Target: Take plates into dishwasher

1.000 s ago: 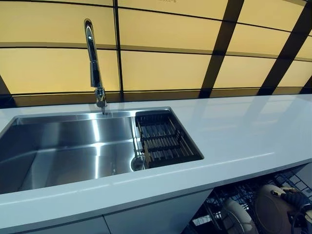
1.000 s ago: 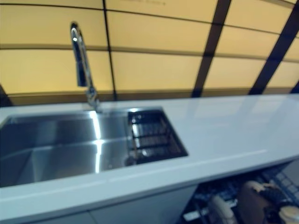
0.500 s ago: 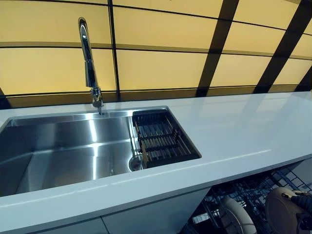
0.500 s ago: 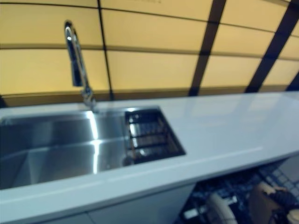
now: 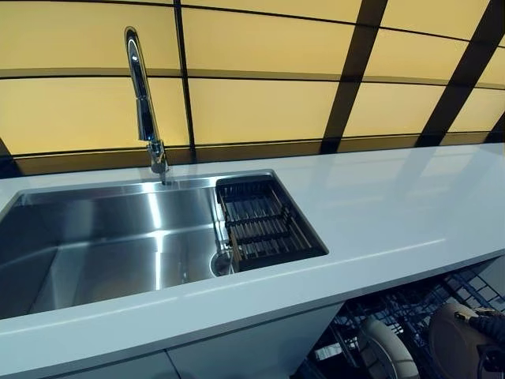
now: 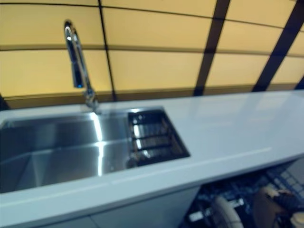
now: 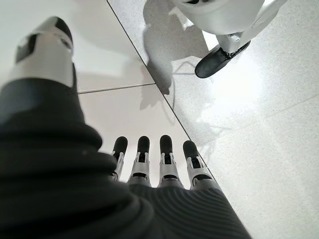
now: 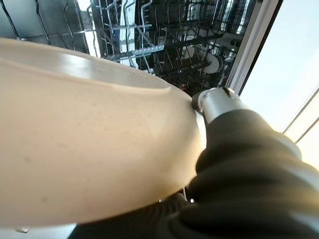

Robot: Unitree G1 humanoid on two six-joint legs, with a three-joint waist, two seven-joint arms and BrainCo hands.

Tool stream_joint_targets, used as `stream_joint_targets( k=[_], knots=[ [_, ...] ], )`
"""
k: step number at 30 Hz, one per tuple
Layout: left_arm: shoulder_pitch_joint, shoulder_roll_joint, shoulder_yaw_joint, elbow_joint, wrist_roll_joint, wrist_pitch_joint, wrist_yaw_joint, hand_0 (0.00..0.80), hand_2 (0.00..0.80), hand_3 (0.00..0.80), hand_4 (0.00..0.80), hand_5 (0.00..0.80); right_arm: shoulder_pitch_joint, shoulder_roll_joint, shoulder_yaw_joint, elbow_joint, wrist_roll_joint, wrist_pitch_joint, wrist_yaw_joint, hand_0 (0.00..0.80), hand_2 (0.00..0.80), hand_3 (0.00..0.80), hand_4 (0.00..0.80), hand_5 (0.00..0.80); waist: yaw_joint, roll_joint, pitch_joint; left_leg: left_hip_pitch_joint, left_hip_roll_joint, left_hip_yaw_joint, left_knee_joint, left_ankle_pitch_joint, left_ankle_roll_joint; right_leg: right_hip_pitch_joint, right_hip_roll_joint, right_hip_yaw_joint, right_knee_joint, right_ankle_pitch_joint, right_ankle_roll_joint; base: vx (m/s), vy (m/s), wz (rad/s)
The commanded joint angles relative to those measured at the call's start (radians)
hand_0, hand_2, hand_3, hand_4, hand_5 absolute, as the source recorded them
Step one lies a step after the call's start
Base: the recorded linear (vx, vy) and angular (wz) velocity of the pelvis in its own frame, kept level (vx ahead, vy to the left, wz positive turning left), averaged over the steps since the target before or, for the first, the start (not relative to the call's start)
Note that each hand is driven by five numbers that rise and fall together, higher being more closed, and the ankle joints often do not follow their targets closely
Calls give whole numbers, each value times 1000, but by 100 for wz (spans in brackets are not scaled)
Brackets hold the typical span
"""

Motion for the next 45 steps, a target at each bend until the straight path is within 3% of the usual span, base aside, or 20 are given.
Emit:
stream_joint_targets(
  k=[1, 19, 30, 45],
  knots=[
    [-49, 27, 9, 7, 33, -2, -12, 0, 0, 0, 0, 0, -116, -48, 11, 28, -67, -56, -24, 800, 800, 800, 800, 800, 32, -7, 13, -33, 12, -81, 17, 19, 25, 43, -6, 10, 61, -48, 39, 0, 0, 0],
    [-45, 44, -6, -15, 37, 17, -17, 0, 0, 0, 0, 0, -210, -54, 95, 123, -108, -63, -67, 800, 800, 800, 800, 800, 82, 5, 29, -53, 15, -122, 7, 30, 15, 56, 9, -24, 36, -53, 24, 13, -43, 6],
    [-34, 39, -3, -26, 28, 16, -15, 0, 0, 0, 0, 0, -235, -68, 121, 183, -129, -66, -52, 800, 800, 800, 800, 800, 96, 8, 26, -53, 25, -121, 3, 41, 3, 71, 21, -40, 21, -59, 11, 34, -34, 4],
    [-32, 63, 27, -49, 14, 32, -4, 0, 0, 0, 0, 0, -261, -47, 156, 236, -77, -144, -78, 800, 800, 800, 800, 800, 124, 20, 54, -83, 54, -133, 9, 72, -13, 61, 46, -63, 27, -69, -11, 8, -81, 5]
  ],
)
